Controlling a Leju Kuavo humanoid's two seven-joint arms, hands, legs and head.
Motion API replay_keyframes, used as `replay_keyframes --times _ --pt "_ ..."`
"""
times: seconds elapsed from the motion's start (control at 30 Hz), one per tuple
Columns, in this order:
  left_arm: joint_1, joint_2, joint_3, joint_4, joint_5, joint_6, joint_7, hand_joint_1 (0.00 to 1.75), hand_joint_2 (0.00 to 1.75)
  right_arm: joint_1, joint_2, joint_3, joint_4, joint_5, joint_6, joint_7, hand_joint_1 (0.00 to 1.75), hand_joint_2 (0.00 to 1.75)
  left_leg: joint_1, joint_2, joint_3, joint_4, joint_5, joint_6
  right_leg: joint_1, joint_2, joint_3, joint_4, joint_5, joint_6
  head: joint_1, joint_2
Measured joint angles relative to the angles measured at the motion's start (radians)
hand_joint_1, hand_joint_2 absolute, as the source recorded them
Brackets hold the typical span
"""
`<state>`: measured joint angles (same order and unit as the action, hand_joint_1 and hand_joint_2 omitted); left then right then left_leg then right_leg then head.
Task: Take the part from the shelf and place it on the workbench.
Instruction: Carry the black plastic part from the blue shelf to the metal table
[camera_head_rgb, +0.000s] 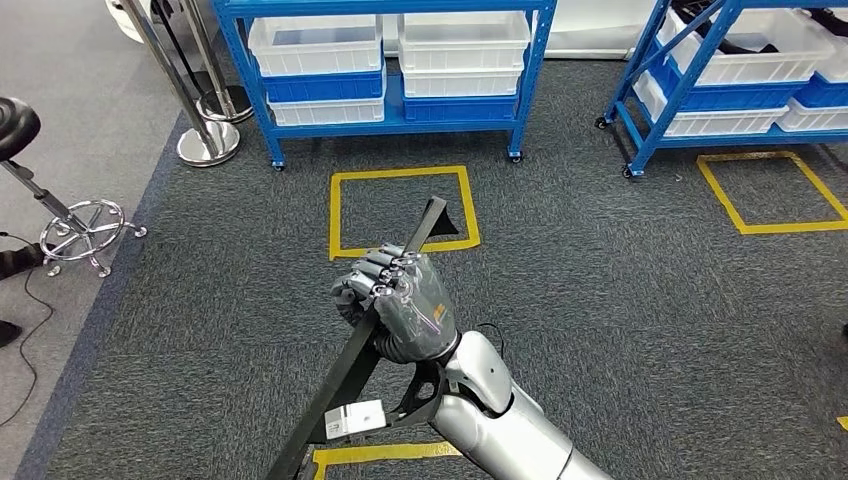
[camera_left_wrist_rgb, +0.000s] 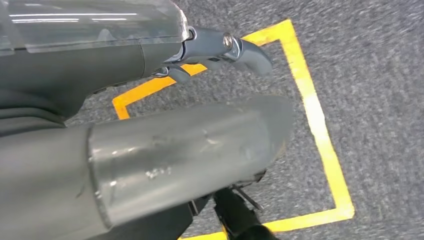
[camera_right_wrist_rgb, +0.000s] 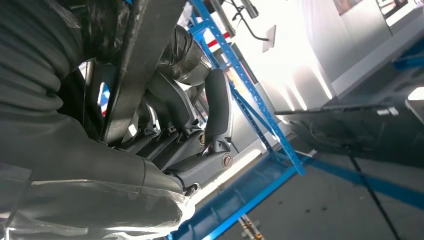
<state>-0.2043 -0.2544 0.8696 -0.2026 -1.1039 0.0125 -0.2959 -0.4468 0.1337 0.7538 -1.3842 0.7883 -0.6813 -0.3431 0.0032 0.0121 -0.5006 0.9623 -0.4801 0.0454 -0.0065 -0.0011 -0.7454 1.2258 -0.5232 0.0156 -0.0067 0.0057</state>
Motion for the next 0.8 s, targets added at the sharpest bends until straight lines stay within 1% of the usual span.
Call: replay_keyframes --times 0.03,0.07,0.1,0.13,0.17,0.2,0.23,0.27,0.3,0.33,0.37,0.4,0.43,0.47,0.5,0.53,0.57,0.6,0.63,0.67,0.7,0.73,0.77,0.8 --pt "0.002 0.000 -0.001 0.000 -0.001 0.001 0.000 0.00 0.00 0.003 -0.007 0.000 -0.002 0.012 0.000 0.001 1.75 1.75 0.000 -0.003 -0.010 0.003 0.005 -0.001 -0.002 0.000 -0.016 0.052 -0.024 0.003 0.000 0.000" --pt "0.004 0.000 -0.002 0.000 -0.002 0.002 0.000 0.00 0.00 0.006 -0.014 0.000 -0.004 0.020 0.001 0.004 1.75 1.75 -0.001 -0.008 -0.019 0.007 0.009 -0.002 -0.004 0.000 -0.016 0.074 -0.031 0.005 0.000 0.000" --pt "0.006 0.000 -0.003 0.000 -0.004 0.004 0.001 0.00 0.00 0.009 -0.020 0.000 -0.007 0.025 0.002 0.005 1.75 1.75 0.000 -0.014 -0.027 0.013 0.012 -0.004 -0.006 0.001 0.005 0.057 -0.019 0.006 0.000 0.000" --pt "0.006 0.000 -0.004 0.000 -0.004 0.005 0.000 0.00 0.00 0.010 -0.025 0.000 -0.011 0.027 0.004 0.006 1.75 1.75 0.000 -0.020 -0.035 0.021 0.013 -0.006 -0.008 0.005 0.045 0.003 0.004 0.006 0.000 0.000" --pt "0.007 0.000 -0.004 0.000 -0.005 0.006 0.000 0.00 0.00 0.010 -0.029 0.000 -0.016 0.028 0.007 0.007 1.75 1.75 0.001 -0.027 -0.042 0.029 0.012 -0.008 -0.012 0.020 0.090 -0.067 0.024 0.004 0.000 0.000" --pt "0.006 -0.001 -0.005 0.000 -0.006 0.006 -0.001 0.00 0.00 0.010 -0.031 0.000 -0.022 0.028 0.011 0.007 1.75 1.75 0.000 -0.033 -0.051 0.040 0.011 -0.012 -0.013 0.037 0.126 -0.126 0.037 0.002 0.000 0.000" --pt "0.005 -0.001 -0.006 0.000 -0.006 0.007 -0.002 0.00 0.00 0.010 -0.034 0.000 -0.027 0.028 0.015 0.007 1.75 1.75 0.000 -0.040 -0.060 0.049 0.011 -0.017 -0.014 0.048 0.147 -0.164 0.043 -0.002 0.000 0.000" --pt "0.004 -0.002 -0.006 0.000 -0.006 0.007 -0.003 0.00 0.00 0.010 -0.037 0.000 -0.030 0.030 0.017 0.008 1.75 1.75 0.000 -0.046 -0.067 0.054 0.012 -0.024 -0.013 0.056 0.153 -0.179 0.041 -0.005 0.000 0.000" --pt "0.004 -0.002 -0.006 0.000 -0.006 0.008 -0.004 0.00 0.00 0.011 -0.039 0.000 -0.033 0.033 0.019 0.008 1.75 1.75 0.001 -0.053 -0.073 0.056 0.014 -0.031 -0.010 0.050 0.152 -0.179 0.042 -0.010 0.000 0.000" --pt "0.005 -0.002 -0.006 0.000 -0.004 0.008 -0.006 0.00 0.00 0.010 -0.041 0.000 -0.035 0.035 0.021 0.008 1.75 1.75 0.002 -0.061 -0.076 0.055 0.017 -0.037 -0.011 0.040 0.151 -0.181 0.045 -0.016 0.000 0.000" --pt "0.006 -0.002 -0.006 0.000 -0.002 0.009 -0.007 0.00 0.00 0.009 -0.041 0.000 -0.037 0.037 0.022 0.009 1.75 1.75 0.003 -0.062 -0.080 0.059 0.014 -0.043 -0.011 0.032 0.151 -0.185 0.049 -0.023 0.000 0.000" --pt "0.006 -0.001 -0.006 0.000 0.000 0.009 -0.008 0.00 0.00 0.008 -0.041 0.000 -0.040 0.038 0.024 0.009 1.75 1.75 0.004 -0.058 -0.088 0.074 0.003 -0.049 -0.013 0.022 0.152 -0.190 0.052 -0.030 -0.001 0.000" --pt "0.006 -0.001 -0.006 0.000 0.002 0.010 -0.009 0.00 0.00 0.006 -0.041 0.000 -0.042 0.039 0.025 0.009 1.75 1.75 0.005 -0.049 -0.105 0.108 -0.020 -0.054 -0.015 0.012 0.152 -0.194 0.055 -0.035 -0.002 0.000" --pt "0.006 -0.001 -0.006 0.000 0.003 0.010 -0.010 0.00 0.00 0.005 -0.042 0.000 -0.043 0.039 0.026 0.009 1.75 1.75 0.006 -0.037 -0.131 0.165 -0.052 -0.059 -0.015 0.001 0.151 -0.195 0.057 -0.038 -0.003 0.000" --pt "0.006 -0.001 -0.006 0.000 0.004 0.010 -0.011 0.00 0.00 0.005 -0.042 0.000 -0.045 0.039 0.029 0.009 1.75 1.75 0.008 -0.029 -0.162 0.234 -0.084 -0.064 -0.014 -0.009 0.150 -0.195 0.057 -0.039 -0.003 0.000" --pt "0.007 -0.001 -0.006 0.000 0.004 0.010 -0.012 0.00 0.00 0.005 -0.042 0.000 -0.045 0.040 0.032 0.010 1.75 1.75 0.010 -0.025 -0.190 0.296 -0.108 -0.068 -0.013 -0.020 0.148 -0.195 0.058 -0.040 -0.003 0.000" --pt "0.009 -0.001 -0.006 0.000 0.005 0.010 -0.014 0.00 0.00 0.005 -0.042 0.000 -0.045 0.040 0.036 0.010 1.75 1.75 0.010 -0.022 -0.205 0.333 -0.115 -0.071 -0.012 -0.030 0.147 -0.194 0.058 -0.040 -0.003 0.000" --pt "0.010 -0.001 -0.006 0.000 0.006 0.010 -0.016 0.00 0.00 0.005 -0.042 0.000 -0.045 0.041 0.041 0.010 1.75 1.75 0.011 -0.019 -0.201 0.329 -0.102 -0.071 -0.011 -0.041 0.147 -0.194 0.058 -0.040 -0.003 0.000" --pt "0.011 -0.001 -0.006 0.000 0.008 0.010 -0.018 0.00 0.00 0.003 -0.042 0.000 -0.045 0.041 0.045 0.010 1.75 1.75 0.010 -0.014 -0.177 0.286 -0.073 -0.070 -0.011 -0.050 0.147 -0.193 0.058 -0.040 -0.003 0.000" --pt "0.011 -0.001 -0.006 0.000 0.011 0.010 -0.020 0.00 0.00 0.001 -0.042 0.001 -0.045 0.042 0.049 0.010 1.75 1.75 0.010 -0.002 -0.139 0.214 -0.036 -0.067 -0.011 -0.059 0.148 -0.193 0.057 -0.040 -0.003 0.000" --pt "0.009 -0.002 -0.006 0.000 0.014 0.010 -0.022 0.00 0.00 -0.003 -0.042 0.002 -0.045 0.043 0.053 0.011 1.75 1.75 0.006 0.017 -0.102 0.142 -0.011 -0.063 -0.008 -0.068 0.149 -0.192 0.057 -0.037 -0.003 0.000" --pt "0.006 -0.004 -0.006 0.000 0.018 0.010 -0.024 0.00 0.00 -0.007 -0.043 0.002 -0.045 0.044 0.056 0.012 1.75 1.75 0.001 0.033 -0.076 0.087 0.006 -0.057 -0.006 -0.076 0.148 -0.192 0.058 -0.034 -0.003 0.000" --pt "0.004 -0.006 -0.006 0.000 0.021 0.010 -0.027 0.00 0.00 -0.010 -0.043 0.004 -0.045 0.044 0.059 0.013 1.75 1.75 -0.003 0.043 -0.063 0.056 0.013 -0.050 -0.003 -0.084 0.148 -0.192 0.059 -0.029 -0.003 0.000" --pt "0.003 -0.009 -0.006 0.000 0.023 0.010 -0.030 0.00 0.00 -0.013 -0.043 0.005 -0.045 0.045 0.061 0.015 1.75 1.75 -0.007 0.043 -0.064 0.048 0.012 -0.044 -0.001 -0.093 0.147 -0.192 0.060 -0.024 -0.003 0.000"
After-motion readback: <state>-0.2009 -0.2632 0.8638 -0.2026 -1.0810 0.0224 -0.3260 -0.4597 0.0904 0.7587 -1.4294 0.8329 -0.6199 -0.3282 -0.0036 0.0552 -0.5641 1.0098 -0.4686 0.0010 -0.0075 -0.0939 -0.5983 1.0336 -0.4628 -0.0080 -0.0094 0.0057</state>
